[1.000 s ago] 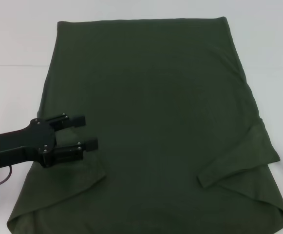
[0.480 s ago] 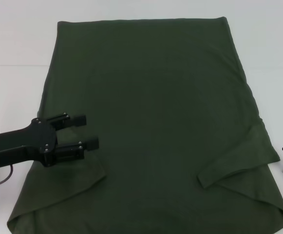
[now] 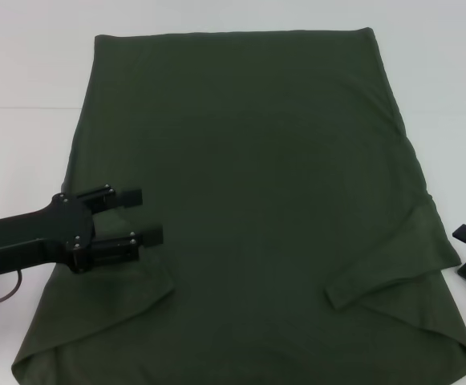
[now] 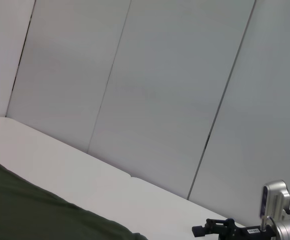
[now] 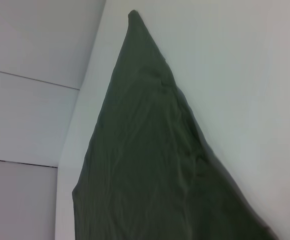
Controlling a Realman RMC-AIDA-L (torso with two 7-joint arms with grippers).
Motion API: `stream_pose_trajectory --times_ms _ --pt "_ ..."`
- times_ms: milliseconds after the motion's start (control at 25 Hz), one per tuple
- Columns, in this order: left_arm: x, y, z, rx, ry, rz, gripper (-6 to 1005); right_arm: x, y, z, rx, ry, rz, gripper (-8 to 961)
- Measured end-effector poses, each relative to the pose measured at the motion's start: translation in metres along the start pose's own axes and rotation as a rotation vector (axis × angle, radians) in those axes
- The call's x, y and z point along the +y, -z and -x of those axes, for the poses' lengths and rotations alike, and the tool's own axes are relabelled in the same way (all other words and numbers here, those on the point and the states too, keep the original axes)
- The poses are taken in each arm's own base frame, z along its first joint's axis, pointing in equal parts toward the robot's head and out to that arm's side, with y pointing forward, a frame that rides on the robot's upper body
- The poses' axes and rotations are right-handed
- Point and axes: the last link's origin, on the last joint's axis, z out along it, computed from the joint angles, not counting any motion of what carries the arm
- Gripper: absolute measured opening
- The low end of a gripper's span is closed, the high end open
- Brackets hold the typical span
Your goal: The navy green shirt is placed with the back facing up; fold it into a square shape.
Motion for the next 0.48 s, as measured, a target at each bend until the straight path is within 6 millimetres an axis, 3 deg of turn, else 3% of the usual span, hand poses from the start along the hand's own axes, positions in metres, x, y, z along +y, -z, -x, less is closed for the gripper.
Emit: stream_pose_trajectory --times_ms 480 --pt "-0.0003 0.0000 0.0000 0.000 0.000 -0.002 842 0.0037 -0.0090 0.0018 0.007 0.012 -0.010 928"
